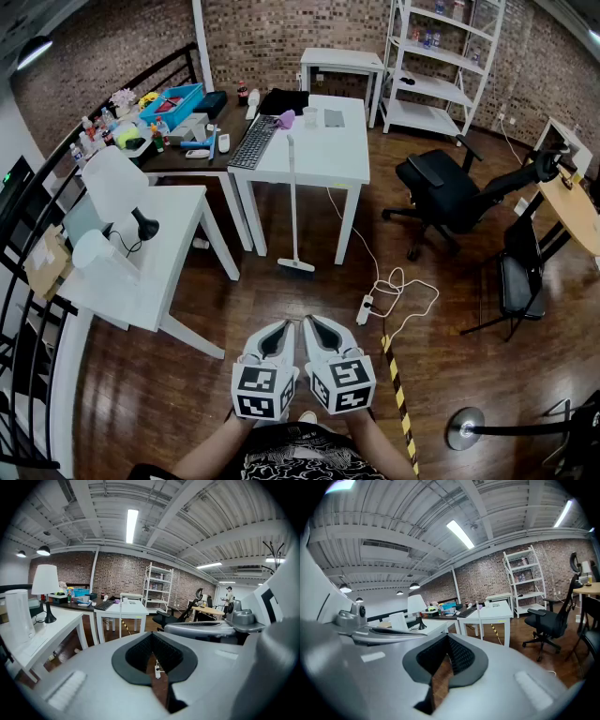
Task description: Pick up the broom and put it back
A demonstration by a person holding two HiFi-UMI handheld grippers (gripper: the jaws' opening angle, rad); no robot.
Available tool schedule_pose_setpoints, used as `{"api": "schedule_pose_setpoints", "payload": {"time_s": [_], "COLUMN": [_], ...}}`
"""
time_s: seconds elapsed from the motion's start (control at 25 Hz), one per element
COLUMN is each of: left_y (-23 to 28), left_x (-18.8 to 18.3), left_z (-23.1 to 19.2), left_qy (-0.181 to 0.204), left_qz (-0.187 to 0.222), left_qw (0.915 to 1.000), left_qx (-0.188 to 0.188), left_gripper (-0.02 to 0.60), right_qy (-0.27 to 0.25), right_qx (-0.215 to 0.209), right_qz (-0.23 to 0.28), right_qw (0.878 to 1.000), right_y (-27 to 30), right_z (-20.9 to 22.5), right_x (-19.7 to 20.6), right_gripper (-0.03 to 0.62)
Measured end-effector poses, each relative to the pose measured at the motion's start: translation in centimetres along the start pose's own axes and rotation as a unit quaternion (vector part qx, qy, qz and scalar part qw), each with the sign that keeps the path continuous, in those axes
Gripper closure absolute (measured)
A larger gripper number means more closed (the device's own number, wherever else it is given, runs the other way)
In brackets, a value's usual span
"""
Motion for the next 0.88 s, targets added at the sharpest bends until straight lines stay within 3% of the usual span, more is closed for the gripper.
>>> {"api": "schedule_pose_setpoints", "payload": {"time_s": [0.4, 0.88], "left_y": [6.7, 15.4], "left_x": [-2.9, -8.2], "left_z": [-3.4, -11.8], "left_qy": [-0.008, -0.011], "left_qz": [0.019, 0.012], "left_qw": [0.9998, 0.9995], "left_qx": [0.005, 0.027], "left_gripper": [0.577, 0.577], "right_qy": [-0.015, -0.009], "right_qx": [-0.004, 0.018], "right_qz": [0.001, -0.003], "right_qw": [1.0, 1.0], "right_y": [6.6, 18.1], "right_z": [3.4, 6.4], "right_x": [-2.2, -6.6], "right_gripper": [0.597, 0.597]}}
Point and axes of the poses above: the fingertips, and each gripper's own axes: y forward along the fingers, z to its right, x out of its underside, the point moved 4 cm from there along -y, backward along the fingers, and after that the axes turned 5 degrees about -x, right-handed, at the moved point
